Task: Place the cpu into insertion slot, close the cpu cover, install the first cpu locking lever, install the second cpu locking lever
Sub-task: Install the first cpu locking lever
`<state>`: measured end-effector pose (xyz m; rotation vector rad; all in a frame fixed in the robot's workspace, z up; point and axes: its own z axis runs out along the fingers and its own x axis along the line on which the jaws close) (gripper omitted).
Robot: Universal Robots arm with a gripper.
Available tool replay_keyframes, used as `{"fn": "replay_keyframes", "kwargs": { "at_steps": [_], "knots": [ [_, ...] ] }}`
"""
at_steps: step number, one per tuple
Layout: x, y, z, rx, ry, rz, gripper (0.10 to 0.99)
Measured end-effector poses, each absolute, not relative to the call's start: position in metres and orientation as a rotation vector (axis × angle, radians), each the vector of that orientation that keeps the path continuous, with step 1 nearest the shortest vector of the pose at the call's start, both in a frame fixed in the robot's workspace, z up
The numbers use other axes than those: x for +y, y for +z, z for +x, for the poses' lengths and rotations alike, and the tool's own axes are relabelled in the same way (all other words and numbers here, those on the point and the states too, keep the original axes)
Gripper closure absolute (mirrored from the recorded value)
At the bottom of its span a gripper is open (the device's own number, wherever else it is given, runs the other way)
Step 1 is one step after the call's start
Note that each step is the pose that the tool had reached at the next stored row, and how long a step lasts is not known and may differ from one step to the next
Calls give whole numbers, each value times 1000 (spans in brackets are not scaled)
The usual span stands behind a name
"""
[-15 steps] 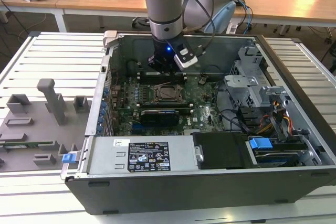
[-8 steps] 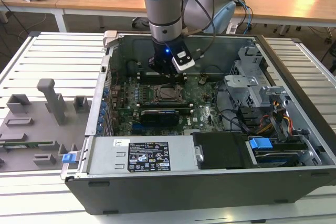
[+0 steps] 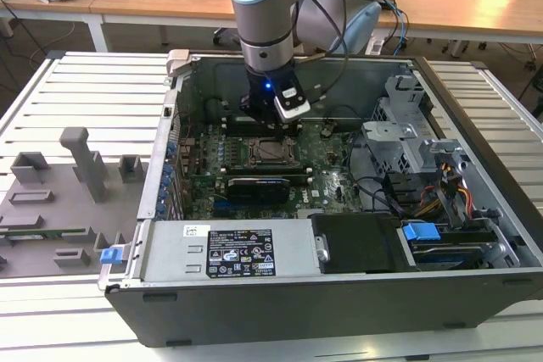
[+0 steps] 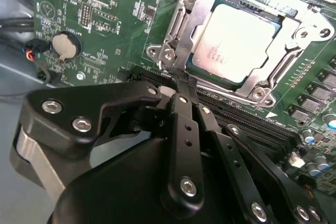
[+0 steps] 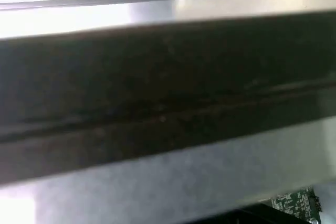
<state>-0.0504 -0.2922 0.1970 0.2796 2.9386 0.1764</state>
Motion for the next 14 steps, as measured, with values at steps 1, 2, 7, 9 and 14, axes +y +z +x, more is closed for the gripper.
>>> {"fn": "replay_keyframes", "kwargs": {
  "at_steps": [1,2,7,9,14],
  "knots": [
    [-292,197,-50,2938,175,285,980],
    [-292,197,-50,2938,175,285,980],
    [-293,197,-50,2938,171,286,980],
    [-292,197,-50,2937,173,285,980],
    [-293,208,-50,2939,170,285,980]
  ]
}}
